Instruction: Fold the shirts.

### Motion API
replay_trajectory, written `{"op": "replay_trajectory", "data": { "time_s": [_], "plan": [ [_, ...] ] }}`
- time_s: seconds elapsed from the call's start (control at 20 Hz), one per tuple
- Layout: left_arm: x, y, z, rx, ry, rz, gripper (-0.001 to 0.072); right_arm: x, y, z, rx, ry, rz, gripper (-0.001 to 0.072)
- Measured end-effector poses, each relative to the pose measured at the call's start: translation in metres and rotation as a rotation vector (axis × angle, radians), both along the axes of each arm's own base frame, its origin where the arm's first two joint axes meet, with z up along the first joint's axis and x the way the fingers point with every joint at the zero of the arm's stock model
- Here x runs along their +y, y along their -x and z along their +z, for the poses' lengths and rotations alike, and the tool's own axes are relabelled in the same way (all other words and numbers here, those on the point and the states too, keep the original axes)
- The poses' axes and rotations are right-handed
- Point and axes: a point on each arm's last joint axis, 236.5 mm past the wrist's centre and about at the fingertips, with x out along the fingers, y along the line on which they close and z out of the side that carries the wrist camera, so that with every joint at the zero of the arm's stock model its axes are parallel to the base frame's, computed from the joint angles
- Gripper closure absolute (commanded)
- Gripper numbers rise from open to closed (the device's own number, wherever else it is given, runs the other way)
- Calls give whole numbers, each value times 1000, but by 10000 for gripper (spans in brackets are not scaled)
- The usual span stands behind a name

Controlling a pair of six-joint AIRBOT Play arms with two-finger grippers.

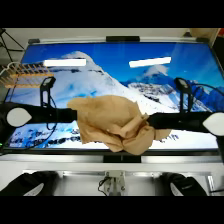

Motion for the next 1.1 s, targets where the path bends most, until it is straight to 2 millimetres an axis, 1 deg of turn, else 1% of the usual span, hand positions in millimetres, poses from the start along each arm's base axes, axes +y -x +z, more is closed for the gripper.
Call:
{"op": "replay_trajectory", "data": {
  "time_s": [0.2, 0.35, 1.1],
  "plan": [
    [-2, 1, -9, 14, 15, 11, 652, 18, -2, -17, 39, 0, 35, 652],
    [-3, 1, -11, 14, 18, 10, 652, 24, -4, -23, 47, 1, 41, 652],
    [0, 2, -13, 3, -7, -13, 652, 26, -3, -27, 56, 9, 49, 652]
  ]
}}
